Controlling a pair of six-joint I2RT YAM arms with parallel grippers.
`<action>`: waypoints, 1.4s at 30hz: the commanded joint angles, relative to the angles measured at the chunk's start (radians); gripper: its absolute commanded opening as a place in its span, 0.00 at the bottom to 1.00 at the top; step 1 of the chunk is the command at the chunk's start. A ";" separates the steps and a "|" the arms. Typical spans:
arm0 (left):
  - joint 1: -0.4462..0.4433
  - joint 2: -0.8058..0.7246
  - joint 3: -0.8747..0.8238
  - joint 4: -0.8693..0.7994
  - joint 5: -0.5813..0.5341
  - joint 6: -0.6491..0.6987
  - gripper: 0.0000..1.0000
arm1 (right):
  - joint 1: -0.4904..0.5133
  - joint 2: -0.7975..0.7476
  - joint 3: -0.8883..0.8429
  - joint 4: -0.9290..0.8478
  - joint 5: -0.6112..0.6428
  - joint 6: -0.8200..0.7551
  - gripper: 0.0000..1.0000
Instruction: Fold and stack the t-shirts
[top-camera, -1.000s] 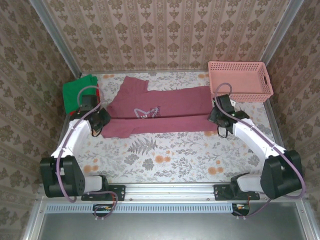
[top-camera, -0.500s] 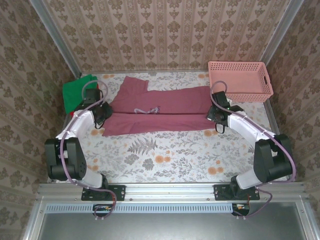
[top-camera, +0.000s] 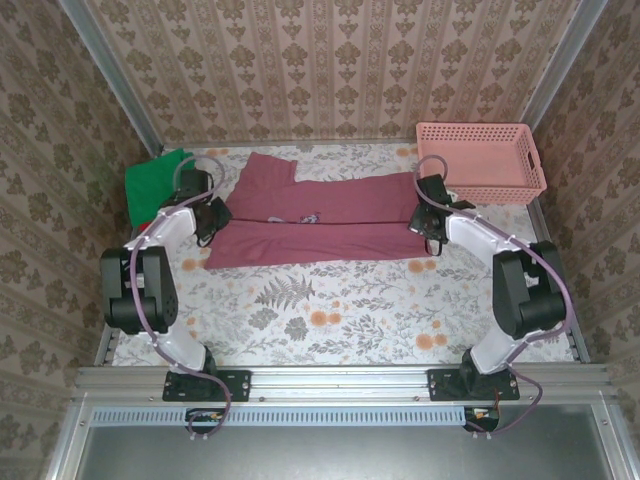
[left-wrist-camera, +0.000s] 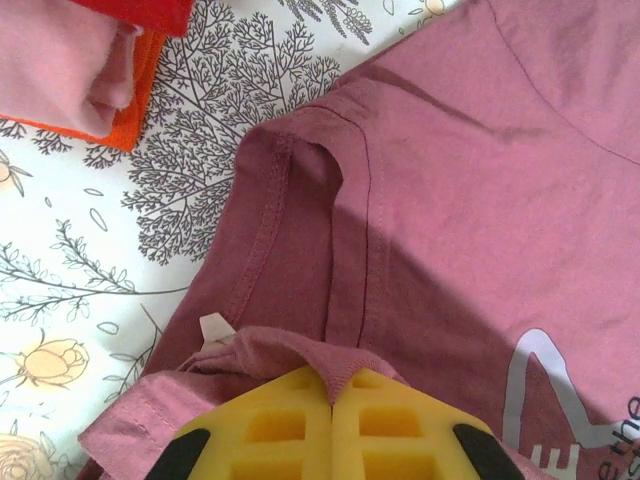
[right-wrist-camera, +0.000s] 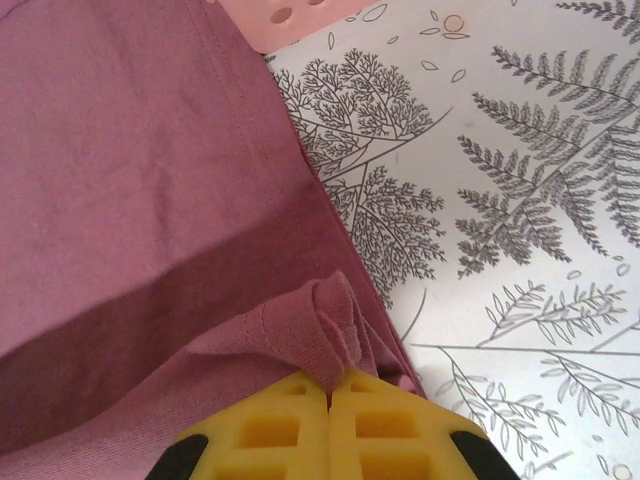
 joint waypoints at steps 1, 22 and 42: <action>-0.005 0.029 0.044 0.025 -0.024 0.019 0.03 | -0.007 0.036 0.041 0.030 0.032 0.002 0.00; -0.105 -0.090 -0.240 0.274 0.013 -0.041 1.00 | 0.066 0.030 -0.121 0.189 -0.093 0.021 0.57; -0.117 -0.402 -0.658 0.120 0.062 -0.123 1.00 | 0.065 -0.250 -0.427 -0.003 -0.278 0.156 0.55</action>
